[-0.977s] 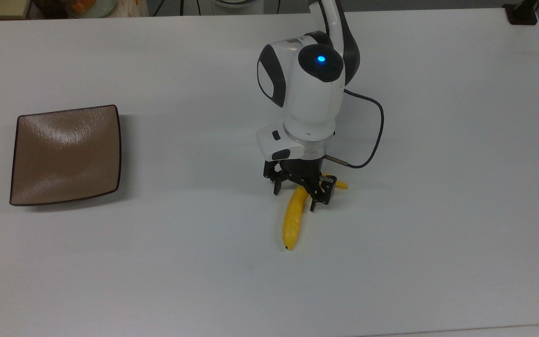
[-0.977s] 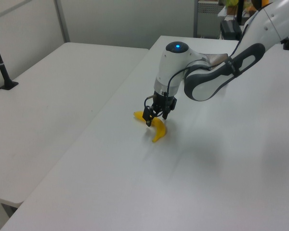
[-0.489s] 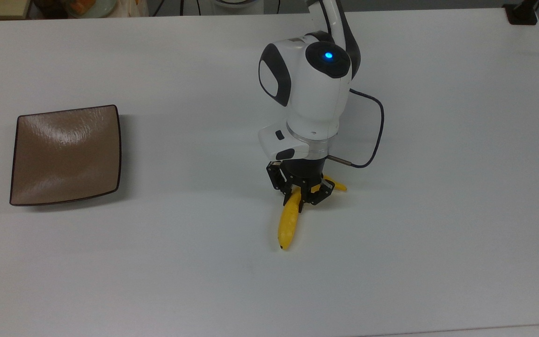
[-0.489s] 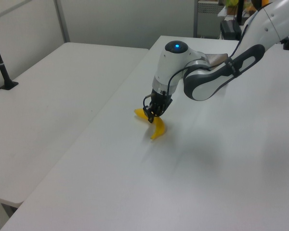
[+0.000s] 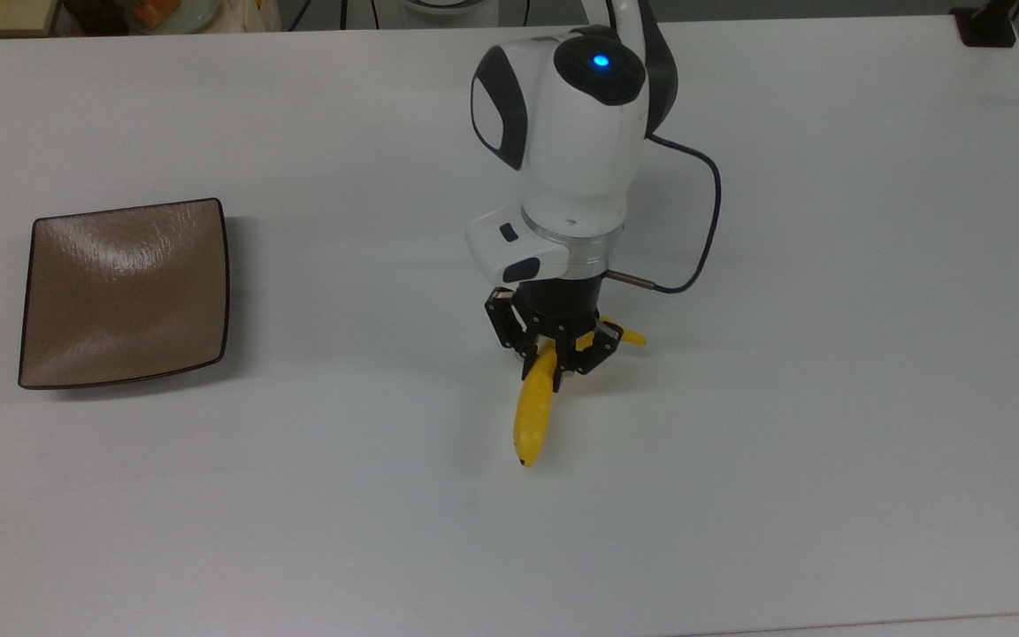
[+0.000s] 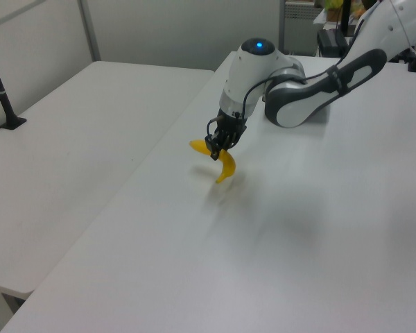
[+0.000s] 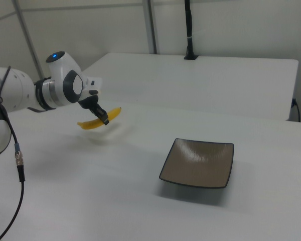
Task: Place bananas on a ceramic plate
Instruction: 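Lift the banana and carry it toward the brown square plate, then lower the banana onto the plate and open the gripper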
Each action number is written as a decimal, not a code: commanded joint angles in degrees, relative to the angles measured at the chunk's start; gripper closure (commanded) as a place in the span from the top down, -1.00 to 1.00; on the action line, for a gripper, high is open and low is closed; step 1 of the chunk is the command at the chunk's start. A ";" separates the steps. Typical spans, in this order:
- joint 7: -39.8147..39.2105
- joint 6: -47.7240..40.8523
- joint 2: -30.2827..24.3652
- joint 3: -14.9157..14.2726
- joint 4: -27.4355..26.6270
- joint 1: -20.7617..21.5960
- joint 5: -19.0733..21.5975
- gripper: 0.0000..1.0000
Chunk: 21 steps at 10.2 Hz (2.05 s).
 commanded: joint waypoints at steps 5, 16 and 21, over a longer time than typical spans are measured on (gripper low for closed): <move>-26.36 -13.32 -9.45 -2.55 -3.29 -5.54 11.88 -0.75; -49.31 -20.45 -13.05 -17.50 -4.52 -10.54 11.88 -0.72; -57.39 -18.87 -12.88 -18.91 -4.43 -15.46 11.27 -0.67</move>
